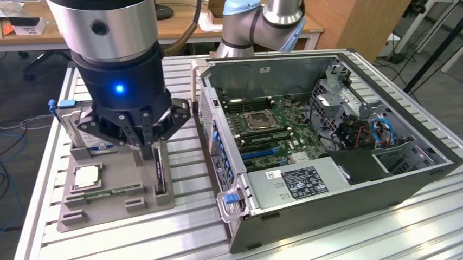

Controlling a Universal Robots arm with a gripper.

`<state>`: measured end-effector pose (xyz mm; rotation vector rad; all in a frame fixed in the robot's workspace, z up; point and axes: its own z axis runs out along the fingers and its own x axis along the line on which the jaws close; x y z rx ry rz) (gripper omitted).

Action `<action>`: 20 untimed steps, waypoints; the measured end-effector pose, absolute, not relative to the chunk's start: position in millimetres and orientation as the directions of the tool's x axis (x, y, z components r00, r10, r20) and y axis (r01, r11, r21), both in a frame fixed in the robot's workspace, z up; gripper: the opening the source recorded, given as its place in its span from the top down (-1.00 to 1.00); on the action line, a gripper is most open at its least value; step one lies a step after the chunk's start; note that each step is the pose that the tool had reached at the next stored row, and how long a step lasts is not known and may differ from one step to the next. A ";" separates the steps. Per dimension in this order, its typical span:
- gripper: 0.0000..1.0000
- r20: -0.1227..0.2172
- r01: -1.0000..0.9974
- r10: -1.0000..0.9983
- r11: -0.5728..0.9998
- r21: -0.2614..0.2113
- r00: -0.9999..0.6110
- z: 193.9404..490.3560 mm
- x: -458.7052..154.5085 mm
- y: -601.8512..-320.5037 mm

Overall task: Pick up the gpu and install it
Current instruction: 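Reach for the gpu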

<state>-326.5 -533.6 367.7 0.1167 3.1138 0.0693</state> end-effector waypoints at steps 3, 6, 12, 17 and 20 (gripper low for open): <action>0.79 -0.023 0.074 0.075 0.996 0.046 -0.997 363.4 -326.4 -521.4; 0.79 -0.023 0.074 0.075 0.996 0.048 -0.997 358.8 -326.4 -508.8; 0.79 -0.023 0.074 0.075 0.996 0.052 -0.997 348.5 -312.7 -494.9; 0.79 -0.023 0.074 0.076 0.996 0.053 -0.997 339.6 -302.4 -488.8; 0.79 -0.023 0.075 0.076 0.996 0.054 -0.997 334.0 -301.7 -485.4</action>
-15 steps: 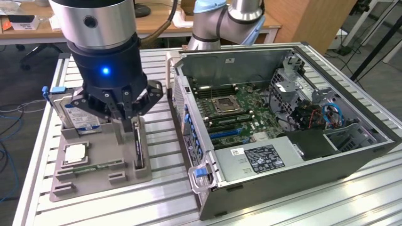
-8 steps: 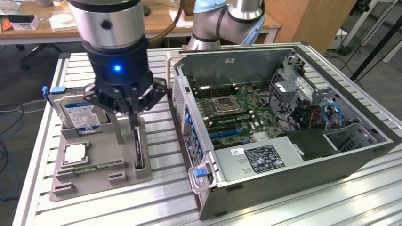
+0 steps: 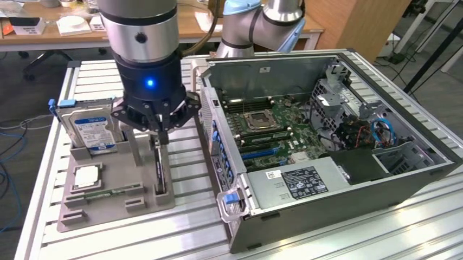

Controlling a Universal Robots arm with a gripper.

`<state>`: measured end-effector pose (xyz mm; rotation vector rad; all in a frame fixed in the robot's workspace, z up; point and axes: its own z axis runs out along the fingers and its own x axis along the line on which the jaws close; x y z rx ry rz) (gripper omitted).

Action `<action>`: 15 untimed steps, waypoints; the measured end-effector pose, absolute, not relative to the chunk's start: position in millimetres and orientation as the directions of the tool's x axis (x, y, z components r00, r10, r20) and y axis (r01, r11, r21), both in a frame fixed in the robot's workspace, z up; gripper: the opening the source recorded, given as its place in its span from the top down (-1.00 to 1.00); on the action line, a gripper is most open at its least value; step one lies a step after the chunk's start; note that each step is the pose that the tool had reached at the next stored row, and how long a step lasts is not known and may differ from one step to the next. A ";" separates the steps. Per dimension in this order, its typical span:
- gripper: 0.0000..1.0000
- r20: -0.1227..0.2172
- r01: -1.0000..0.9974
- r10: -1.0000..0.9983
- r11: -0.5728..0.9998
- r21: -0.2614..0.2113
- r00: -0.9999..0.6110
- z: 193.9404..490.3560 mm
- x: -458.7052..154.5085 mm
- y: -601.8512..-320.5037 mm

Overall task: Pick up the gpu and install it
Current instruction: 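Reach for the gpu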

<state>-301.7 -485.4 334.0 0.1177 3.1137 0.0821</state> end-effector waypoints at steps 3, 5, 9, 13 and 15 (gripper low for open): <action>0.79 -0.023 0.077 0.078 0.996 0.054 -0.997 328.5 -302.6 -481.2; 0.79 -0.023 0.079 0.081 0.995 0.054 -0.996 325.0 -305.3 -478.9; 0.79 -0.023 0.082 0.084 0.995 0.054 -0.996 318.5 -315.8 -474.0; 0.79 -0.023 0.083 0.084 0.995 0.054 -0.996 313.1 -316.3 -462.7; 0.79 -0.023 0.083 0.084 0.995 0.054 -0.996 310.6 -316.3 -456.9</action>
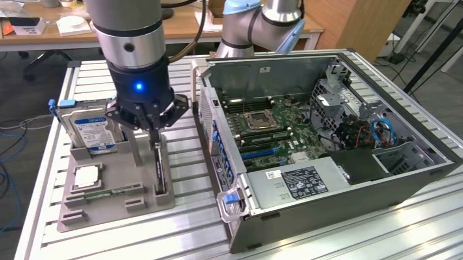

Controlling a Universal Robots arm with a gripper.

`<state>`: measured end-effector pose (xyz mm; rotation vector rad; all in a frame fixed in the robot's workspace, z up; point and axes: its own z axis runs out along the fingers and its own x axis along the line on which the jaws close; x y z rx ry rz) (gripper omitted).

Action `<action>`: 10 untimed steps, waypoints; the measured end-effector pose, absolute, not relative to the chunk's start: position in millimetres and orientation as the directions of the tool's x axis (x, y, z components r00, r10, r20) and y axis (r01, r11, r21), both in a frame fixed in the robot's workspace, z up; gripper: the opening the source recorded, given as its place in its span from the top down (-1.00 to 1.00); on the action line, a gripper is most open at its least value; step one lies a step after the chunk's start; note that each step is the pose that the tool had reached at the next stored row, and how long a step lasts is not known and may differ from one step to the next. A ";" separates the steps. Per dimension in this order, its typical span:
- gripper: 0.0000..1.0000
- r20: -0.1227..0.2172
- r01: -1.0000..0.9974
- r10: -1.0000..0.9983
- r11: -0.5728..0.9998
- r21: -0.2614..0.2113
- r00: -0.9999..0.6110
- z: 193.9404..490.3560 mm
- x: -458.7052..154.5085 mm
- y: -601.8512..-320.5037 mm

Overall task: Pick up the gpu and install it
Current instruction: 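Reach for the gpu, then pick up the gpu and move the gpu toward the slot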

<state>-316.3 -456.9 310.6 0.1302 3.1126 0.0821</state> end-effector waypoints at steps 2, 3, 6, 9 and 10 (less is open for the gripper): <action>0.79 -0.023 0.083 0.084 0.995 0.053 -0.996 308.9 -316.3 -452.1; 0.79 -0.023 0.084 0.085 0.995 0.054 -0.996 308.5 -316.4 -450.9; 0.79 -0.023 0.083 0.085 0.995 0.054 -0.996 308.4 -316.3 -451.0; 0.79 -0.023 0.083 0.085 0.995 0.054 -0.996 308.4 -316.3 -450.9; 0.79 -0.023 0.083 0.085 0.995 0.054 -0.996 308.4 -316.3 -450.9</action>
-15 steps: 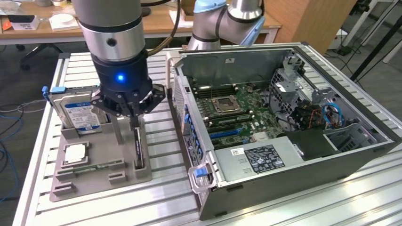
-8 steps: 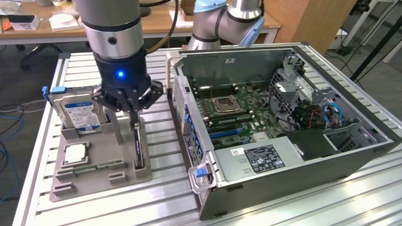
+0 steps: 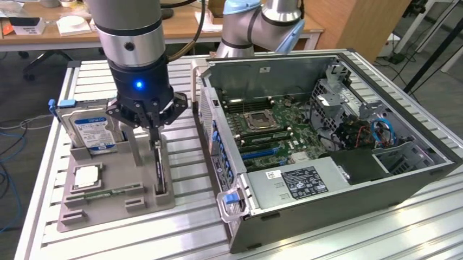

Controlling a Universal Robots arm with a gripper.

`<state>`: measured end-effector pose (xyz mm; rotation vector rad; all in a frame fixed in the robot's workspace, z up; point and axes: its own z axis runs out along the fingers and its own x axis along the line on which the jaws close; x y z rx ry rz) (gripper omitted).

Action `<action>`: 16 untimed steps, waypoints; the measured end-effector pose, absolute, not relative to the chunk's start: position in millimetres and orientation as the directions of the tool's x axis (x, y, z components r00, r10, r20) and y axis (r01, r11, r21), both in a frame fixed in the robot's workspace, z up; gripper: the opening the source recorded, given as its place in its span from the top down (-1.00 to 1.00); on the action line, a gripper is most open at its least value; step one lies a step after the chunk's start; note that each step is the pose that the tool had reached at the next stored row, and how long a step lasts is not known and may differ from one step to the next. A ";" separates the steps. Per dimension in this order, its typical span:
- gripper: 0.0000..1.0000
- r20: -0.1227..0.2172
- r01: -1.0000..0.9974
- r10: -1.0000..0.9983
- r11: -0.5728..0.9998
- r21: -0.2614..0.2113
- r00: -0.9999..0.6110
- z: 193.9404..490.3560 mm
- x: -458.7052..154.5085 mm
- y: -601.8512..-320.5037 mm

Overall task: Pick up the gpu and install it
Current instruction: 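Pick up the gpu and move the gpu toward the slot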

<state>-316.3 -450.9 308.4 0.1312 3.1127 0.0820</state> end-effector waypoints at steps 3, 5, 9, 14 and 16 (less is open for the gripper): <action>0.79 -0.023 0.083 0.085 0.995 0.054 -0.996 308.4 -316.3 -450.9; 0.79 -0.023 0.083 0.085 0.995 0.054 -0.996 308.4 -316.3 -450.9; 0.79 -0.023 0.083 0.085 0.995 0.054 -0.996 308.4 -316.3 -451.0; 0.54 -0.023 0.083 0.085 0.995 0.054 -0.996 308.4 -316.3 -450.9; 0.30 -0.023 0.083 0.085 0.995 0.054 -0.996 308.4 -316.3 -450.9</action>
